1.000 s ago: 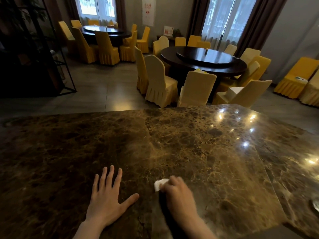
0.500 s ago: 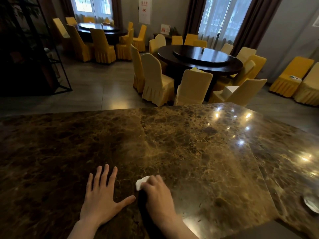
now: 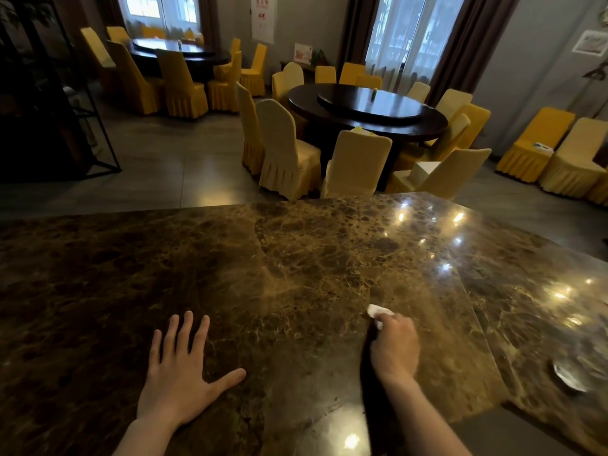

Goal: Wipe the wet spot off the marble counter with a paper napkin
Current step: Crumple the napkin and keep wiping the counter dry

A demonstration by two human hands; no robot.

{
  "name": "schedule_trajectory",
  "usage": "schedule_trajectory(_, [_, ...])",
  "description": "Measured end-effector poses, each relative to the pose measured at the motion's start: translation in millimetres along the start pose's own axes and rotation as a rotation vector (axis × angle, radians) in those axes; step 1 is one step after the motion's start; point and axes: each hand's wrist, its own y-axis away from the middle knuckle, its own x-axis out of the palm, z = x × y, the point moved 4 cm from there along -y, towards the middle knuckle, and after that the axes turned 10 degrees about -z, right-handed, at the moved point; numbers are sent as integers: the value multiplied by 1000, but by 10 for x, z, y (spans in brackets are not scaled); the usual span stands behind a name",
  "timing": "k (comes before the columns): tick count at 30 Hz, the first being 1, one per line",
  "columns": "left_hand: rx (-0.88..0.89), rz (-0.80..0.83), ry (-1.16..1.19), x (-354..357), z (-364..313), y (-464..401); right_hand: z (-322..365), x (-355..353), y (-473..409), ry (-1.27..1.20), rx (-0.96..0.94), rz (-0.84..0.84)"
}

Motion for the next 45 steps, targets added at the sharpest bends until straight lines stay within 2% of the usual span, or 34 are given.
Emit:
schedule_trajectory(3, [8, -15, 7, -6, 9, -4, 736, 93, 454, -244, -145, 76])
schedule_trajectory(5, [8, -10, 4, -8, 18, -2, 1131, 141, 812, -305, -320, 178])
schedule_trajectory(8, [19, 15, -41, -13, 13, 8, 1338, 156, 1147, -314, -584, 322])
schedule_trajectory(10, [16, 8, -36, -20, 8, 14, 1215, 103, 1083, -272, -642, 338])
schedule_trajectory(13, [11, 7, -12, -32, 11, 41, 689, 84, 667, -197, -478, 218])
schedule_trajectory(17, [1, 17, -23, -54, -20, 55, -250, -29, 0, 50, -108, 118])
schedule_trajectory(19, [-6, 12, -40, -72, -32, 52, -423, -65, -148, 124, 16, 117])
schedule_trajectory(21, [-5, 14, -44, -66, -34, 54, -286, -26, -130, 150, 85, 105])
schedule_trajectory(24, [-6, 2, -48, -56, -21, 48, 348, 109, 108, 56, -30, 113])
schedule_trajectory(28, [11, -20, -36, -35, 1, 55, 1263, 267, 703, -163, -349, 219])
schedule_trajectory(31, [12, -31, -28, -33, 16, 49, 1413, 288, 874, -204, -534, 282])
schedule_trajectory(33, [9, -28, -14, -36, 15, 45, 1171, 293, 649, -187, -467, 268])
schedule_trajectory(37, [5, -29, -9, -41, 9, 52, 362, 171, 2, -18, -108, 154])
schedule_trajectory(40, [-1, -26, -7, -35, 2, 41, 40, 35, -156, 55, 55, 95])
schedule_trajectory(42, [-1, -20, -8, -19, 0, 29, 189, 76, -98, 83, 71, 84])
schedule_trajectory(45, [-3, -19, -2, -3, 6, 9, 829, 282, 258, -43, -76, 130])
